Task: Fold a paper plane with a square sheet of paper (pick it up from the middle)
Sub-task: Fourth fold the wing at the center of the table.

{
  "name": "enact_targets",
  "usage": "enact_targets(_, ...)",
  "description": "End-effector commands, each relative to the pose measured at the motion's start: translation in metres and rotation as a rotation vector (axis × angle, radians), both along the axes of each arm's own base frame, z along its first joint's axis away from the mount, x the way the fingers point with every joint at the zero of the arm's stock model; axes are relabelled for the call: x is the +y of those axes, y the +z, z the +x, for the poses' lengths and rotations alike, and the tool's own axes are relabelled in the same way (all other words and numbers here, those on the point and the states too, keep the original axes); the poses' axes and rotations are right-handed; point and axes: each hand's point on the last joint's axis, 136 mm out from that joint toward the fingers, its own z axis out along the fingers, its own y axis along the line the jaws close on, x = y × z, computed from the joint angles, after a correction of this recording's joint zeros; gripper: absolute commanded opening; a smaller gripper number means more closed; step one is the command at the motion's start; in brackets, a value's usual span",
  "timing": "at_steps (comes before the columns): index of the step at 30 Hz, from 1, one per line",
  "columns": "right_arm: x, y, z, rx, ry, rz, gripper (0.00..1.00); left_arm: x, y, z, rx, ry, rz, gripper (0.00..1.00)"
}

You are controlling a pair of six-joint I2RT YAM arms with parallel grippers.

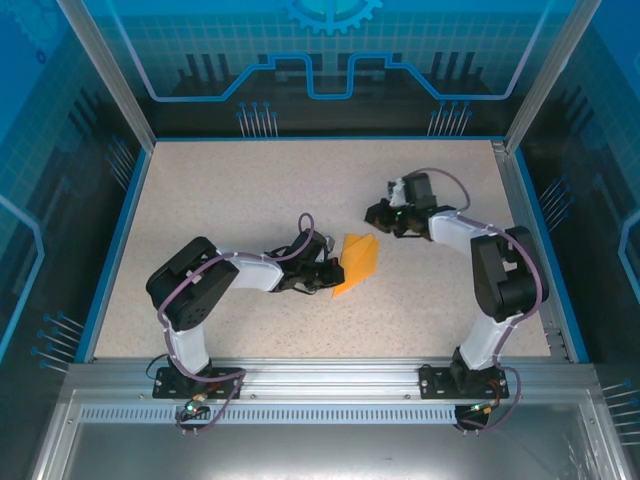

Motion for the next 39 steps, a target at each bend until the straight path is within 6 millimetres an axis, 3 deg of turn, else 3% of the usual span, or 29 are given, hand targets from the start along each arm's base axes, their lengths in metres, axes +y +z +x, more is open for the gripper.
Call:
enact_targets(1,0.021,-0.024,-0.031,0.070,0.051,-0.011,0.08,0.058,-0.063,-0.052,0.216,-0.003,0.273,0.00)
enact_targets(5,0.032,-0.045,-0.045,0.116,0.088,-0.021,0.08,0.057,-0.061,-0.051,0.210,-0.006,0.272,0.00)
enact_targets(14,0.010,-0.099,-0.059,0.232,0.058,-0.127,0.06,0.057,-0.061,-0.052,0.211,-0.008,0.265,0.00)
enact_targets(20,-0.003,-0.115,-0.066,0.271,0.027,-0.162,0.05,0.056,-0.055,-0.051,0.196,-0.013,0.252,0.00)
enact_targets(26,-0.008,-0.115,-0.064,0.275,0.000,-0.155,0.05,0.049,-0.040,-0.045,0.165,-0.034,0.237,0.00)
enact_targets(31,-0.010,-0.124,-0.074,0.304,-0.001,-0.153,0.05,0.039,-0.018,-0.037,0.124,-0.051,0.192,0.00)
enact_targets(39,-0.009,-0.130,-0.079,0.322,-0.007,-0.143,0.05,0.009,0.052,-0.008,0.034,-0.047,0.020,0.09)
